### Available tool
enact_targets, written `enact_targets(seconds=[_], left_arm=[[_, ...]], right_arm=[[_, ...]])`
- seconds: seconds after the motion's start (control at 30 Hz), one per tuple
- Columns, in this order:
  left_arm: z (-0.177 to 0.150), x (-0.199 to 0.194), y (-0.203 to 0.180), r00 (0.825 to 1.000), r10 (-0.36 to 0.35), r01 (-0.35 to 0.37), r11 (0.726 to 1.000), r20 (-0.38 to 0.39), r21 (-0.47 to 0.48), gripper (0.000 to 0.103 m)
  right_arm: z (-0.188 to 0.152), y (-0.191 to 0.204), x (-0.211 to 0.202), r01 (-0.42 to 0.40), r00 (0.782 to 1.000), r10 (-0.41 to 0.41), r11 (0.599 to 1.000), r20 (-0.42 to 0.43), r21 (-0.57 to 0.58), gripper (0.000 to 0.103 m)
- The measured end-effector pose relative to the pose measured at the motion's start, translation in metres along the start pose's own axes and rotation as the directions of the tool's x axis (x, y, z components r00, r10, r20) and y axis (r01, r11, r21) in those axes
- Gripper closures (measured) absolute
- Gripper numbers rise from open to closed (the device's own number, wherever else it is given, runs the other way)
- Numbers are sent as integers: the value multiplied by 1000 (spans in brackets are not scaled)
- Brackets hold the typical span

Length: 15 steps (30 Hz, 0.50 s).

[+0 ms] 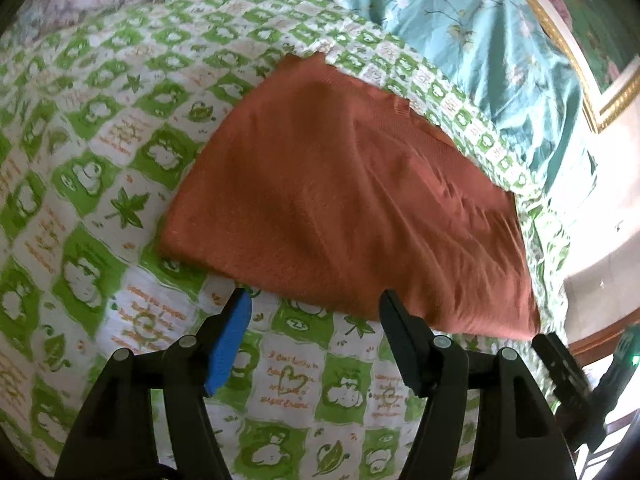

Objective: Fold small clothes
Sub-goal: 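Open both tools, then grasp a sweater corner with the left tool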

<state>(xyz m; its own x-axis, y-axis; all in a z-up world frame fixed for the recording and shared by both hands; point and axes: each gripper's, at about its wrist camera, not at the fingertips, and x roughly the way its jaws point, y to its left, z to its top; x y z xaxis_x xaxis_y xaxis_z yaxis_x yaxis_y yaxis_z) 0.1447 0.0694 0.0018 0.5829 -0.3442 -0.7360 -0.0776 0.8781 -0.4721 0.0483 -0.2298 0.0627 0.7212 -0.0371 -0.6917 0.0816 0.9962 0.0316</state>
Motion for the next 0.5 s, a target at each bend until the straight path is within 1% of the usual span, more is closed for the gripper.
enact_targets(seconds=[0.17,0.33,0.4,0.47,0.5], left_arm=[[6,14,2,1000,-3,4,997,6,-71,34],[13,24,-3,999,12,-7,994,45,-105,26],[15,27,-5,998,28,-21,994,61,-106,26],[20,30,-6,996,34,-25,993,77,-111,26],[21,30,-5,996,34,-24,993,82,-115,28]], right_arm=[[5,2,-2,14,1000,-14,1000,13,-25,9],[12,-1,-3,8,1000,-7,1000,26,-23,7],[15,-2,-3,5,1000,-4,1000,31,-22,7],[17,-5,-2,-18,999,19,1000,30,-8,7],[17,-8,-1,-34,999,34,999,29,6,7]])
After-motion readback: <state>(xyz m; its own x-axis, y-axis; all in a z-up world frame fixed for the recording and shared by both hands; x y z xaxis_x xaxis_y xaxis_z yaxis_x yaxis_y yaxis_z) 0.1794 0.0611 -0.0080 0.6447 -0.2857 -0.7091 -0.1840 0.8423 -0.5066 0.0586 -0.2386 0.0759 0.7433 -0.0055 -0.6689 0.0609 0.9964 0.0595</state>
